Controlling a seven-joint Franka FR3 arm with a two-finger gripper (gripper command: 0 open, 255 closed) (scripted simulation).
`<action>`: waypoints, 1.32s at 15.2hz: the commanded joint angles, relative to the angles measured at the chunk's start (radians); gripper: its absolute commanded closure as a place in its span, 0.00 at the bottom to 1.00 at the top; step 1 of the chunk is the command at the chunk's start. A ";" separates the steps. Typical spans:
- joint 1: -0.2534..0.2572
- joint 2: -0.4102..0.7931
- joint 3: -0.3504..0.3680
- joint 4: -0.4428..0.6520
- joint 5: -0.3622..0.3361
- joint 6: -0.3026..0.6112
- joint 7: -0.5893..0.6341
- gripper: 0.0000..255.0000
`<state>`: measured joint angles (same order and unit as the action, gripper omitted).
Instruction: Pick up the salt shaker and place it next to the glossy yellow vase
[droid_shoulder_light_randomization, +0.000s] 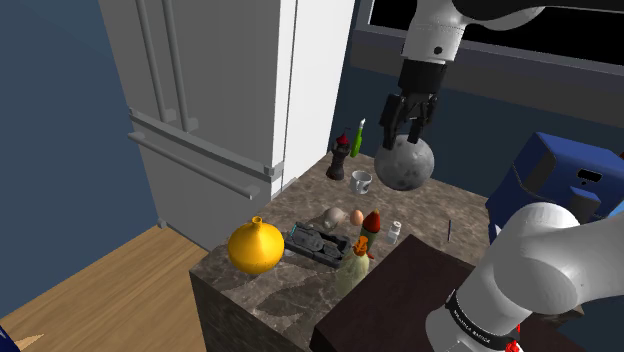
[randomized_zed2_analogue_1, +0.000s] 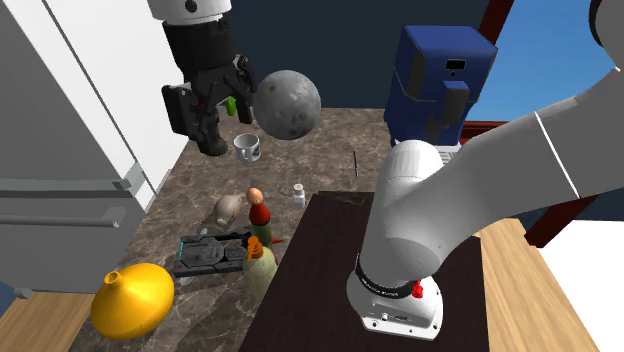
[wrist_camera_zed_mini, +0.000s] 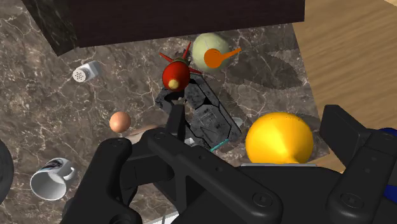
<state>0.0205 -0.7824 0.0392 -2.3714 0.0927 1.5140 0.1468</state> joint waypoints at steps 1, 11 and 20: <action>0.000 0.000 0.000 0.000 0.000 0.000 0.000 0.00; -0.078 -0.020 -0.124 -0.283 -0.112 0.280 -0.131 0.00; -0.172 0.120 -0.263 -0.438 -0.224 0.598 -0.251 0.00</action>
<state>-0.1436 -0.6951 -0.2088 -2.7917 -0.1207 2.0578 -0.0933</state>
